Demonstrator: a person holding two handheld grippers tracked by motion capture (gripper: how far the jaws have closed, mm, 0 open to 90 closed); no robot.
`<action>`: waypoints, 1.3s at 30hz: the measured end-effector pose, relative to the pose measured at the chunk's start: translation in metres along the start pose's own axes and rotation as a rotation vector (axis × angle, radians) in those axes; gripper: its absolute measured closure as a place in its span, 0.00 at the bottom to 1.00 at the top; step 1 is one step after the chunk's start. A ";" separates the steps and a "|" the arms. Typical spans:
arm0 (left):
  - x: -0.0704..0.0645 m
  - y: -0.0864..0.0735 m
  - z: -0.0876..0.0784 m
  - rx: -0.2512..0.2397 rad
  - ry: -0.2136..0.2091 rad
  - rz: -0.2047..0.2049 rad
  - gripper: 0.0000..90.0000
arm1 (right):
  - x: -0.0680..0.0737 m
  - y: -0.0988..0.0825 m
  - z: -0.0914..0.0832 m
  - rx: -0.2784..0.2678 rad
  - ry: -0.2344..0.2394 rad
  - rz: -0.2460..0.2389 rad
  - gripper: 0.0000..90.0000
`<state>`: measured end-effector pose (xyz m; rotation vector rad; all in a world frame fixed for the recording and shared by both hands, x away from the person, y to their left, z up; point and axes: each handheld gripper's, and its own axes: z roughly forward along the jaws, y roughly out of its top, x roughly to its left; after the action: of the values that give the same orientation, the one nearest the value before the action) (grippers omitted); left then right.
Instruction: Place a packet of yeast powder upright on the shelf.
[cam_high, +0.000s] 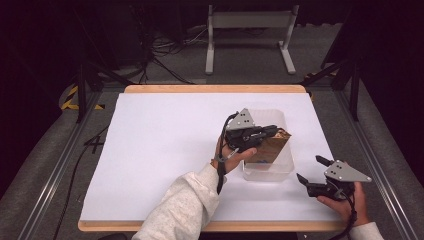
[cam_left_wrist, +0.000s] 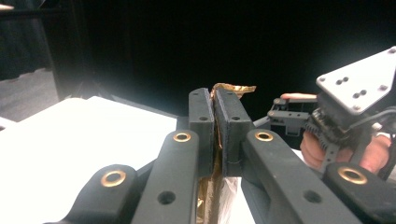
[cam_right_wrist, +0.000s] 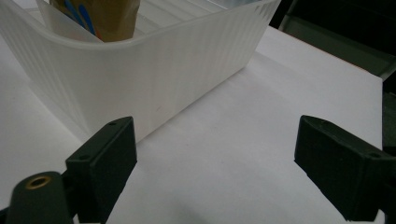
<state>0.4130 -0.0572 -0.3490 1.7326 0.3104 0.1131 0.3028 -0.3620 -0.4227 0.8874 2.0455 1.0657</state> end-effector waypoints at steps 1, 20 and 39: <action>0.001 -0.001 -0.001 -0.002 -0.001 -0.001 0.96 | 0.000 0.000 0.000 0.002 0.002 -0.002 0.15; 0.016 -0.023 -0.025 -0.023 0.017 -0.020 0.95 | 0.000 0.001 0.000 -0.001 0.001 0.003 0.15; 0.018 -0.023 -0.026 -0.025 -0.009 -0.029 0.95 | -0.001 0.000 0.001 0.001 0.005 0.006 0.15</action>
<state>0.4204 -0.0236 -0.3687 1.7032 0.3259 0.0878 0.3036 -0.3624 -0.4231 0.8923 2.0486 1.0716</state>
